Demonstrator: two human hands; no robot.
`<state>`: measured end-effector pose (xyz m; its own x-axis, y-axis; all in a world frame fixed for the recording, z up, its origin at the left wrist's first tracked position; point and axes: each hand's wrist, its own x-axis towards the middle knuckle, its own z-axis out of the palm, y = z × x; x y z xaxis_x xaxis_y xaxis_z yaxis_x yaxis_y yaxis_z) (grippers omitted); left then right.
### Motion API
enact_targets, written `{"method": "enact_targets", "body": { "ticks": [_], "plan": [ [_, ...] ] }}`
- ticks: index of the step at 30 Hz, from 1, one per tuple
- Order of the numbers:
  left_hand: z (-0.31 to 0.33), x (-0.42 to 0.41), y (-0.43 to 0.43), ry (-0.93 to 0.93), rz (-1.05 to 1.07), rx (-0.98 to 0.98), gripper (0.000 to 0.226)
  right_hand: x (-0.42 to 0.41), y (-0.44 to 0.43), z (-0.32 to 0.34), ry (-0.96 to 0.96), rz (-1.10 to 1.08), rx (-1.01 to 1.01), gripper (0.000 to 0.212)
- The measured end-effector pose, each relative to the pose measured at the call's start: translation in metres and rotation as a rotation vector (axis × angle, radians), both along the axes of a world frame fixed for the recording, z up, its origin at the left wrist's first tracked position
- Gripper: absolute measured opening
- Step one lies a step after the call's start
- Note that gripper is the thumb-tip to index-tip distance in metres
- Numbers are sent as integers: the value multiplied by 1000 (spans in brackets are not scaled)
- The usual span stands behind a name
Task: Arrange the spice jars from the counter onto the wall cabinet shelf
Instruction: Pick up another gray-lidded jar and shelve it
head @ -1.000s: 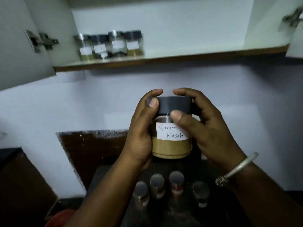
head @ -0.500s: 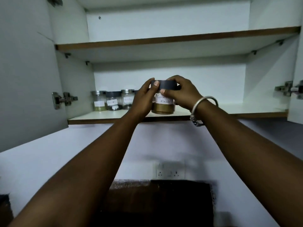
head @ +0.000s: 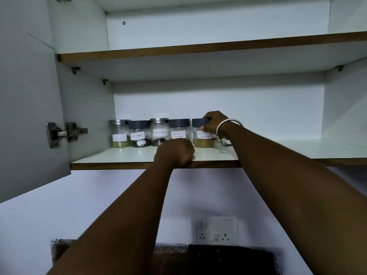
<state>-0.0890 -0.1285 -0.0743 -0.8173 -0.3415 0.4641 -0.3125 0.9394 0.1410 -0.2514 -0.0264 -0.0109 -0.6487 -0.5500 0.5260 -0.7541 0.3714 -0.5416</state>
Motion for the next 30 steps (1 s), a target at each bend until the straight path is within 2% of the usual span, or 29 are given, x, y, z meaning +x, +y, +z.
{"method": "enact_targets", "body": {
  "ticks": [4,10,14,16,19,21,23,26,30],
  "plan": [
    [-4,-5,-2,1,-23,-36,31,-17,-20,2,42,-55,54,41],
    [-7,-5,-6,-6,-39,-112,32,-24,-33,1,58,-109,60,40],
    [-7,-2,-2,111,-15,37,26,-26,-30,-2,60,-103,42,39],
    [-7,0,1,142,-15,86,23,-28,-29,-1,44,-72,97,56],
    [-8,3,4,201,-44,138,22,-20,-21,0,-153,48,56,104],
    [-9,4,5,235,-39,99,24,-9,-13,-1,-298,89,-8,115],
    [-10,6,7,270,-33,70,28,5,1,-5,-401,69,36,117],
    [-13,10,12,318,-30,58,33,30,29,-11,-531,129,70,107],
    [-15,21,21,330,-47,16,32,67,68,-26,-521,212,47,104]
  ]
}}
